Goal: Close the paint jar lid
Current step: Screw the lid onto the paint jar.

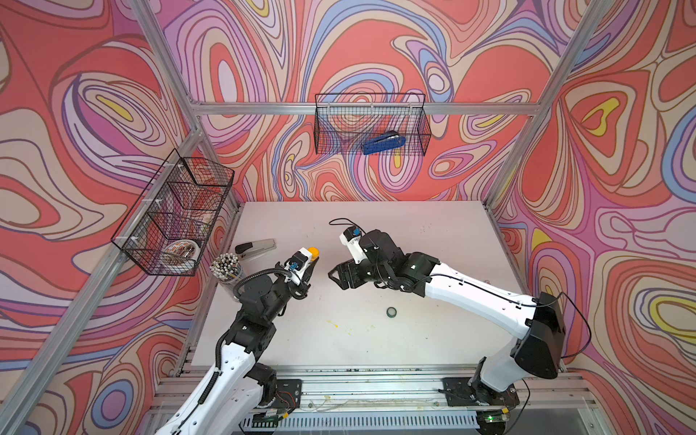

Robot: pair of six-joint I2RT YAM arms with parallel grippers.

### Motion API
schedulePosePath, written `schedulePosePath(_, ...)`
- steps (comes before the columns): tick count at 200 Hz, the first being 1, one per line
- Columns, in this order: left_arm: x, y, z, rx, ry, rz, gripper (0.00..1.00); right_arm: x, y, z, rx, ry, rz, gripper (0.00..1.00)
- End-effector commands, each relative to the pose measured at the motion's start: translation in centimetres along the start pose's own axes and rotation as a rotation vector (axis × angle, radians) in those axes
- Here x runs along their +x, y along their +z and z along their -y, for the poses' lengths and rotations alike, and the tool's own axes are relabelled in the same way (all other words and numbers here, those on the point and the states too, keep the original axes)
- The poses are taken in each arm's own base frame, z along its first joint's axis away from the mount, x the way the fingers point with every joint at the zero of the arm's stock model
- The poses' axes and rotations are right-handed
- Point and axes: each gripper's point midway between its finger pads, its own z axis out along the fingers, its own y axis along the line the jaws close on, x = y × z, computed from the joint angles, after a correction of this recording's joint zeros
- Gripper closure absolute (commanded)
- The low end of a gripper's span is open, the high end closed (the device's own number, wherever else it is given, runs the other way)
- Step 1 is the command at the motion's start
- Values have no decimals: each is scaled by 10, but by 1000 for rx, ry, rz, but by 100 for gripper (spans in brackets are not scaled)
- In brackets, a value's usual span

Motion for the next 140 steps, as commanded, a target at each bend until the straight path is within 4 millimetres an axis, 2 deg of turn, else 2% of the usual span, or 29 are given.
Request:
schedulePosePath(1, -3, -6, 28, 176, -80, -9, 76, -26, -30, -8, -46, -156, 83, 23)
schedulePosePath(3, -2, -6, 31, 193, -85, -13, 76, -29, -32, -9, -50, -166, 89, 23)
schedulePosePath(5, -13, -7, 30, 200, -82, 8, 76, -30, -34, -9, -55, -175, 94, 24)
schedulePosePath(8, -16, -8, 32, 219, -85, 14, 76, -33, -36, -11, -63, -194, 102, 24)
schedulePosePath(26, -14, -12, 47, 303, -123, 3, 76, -46, -51, -16, -87, -288, 148, 28)
schedulePosePath(61, -15, -23, 73, 464, -157, 15, 76, -40, -66, -47, -266, -469, 151, 36)
schedulePosePath(81, -16, -24, 79, 505, -161, 20, 76, -34, -63, -57, -337, -503, 109, 43)
schedulePosePath(140, -18, -25, 78, 501, -145, 30, 76, -26, -49, -70, -453, -506, 46, 44)
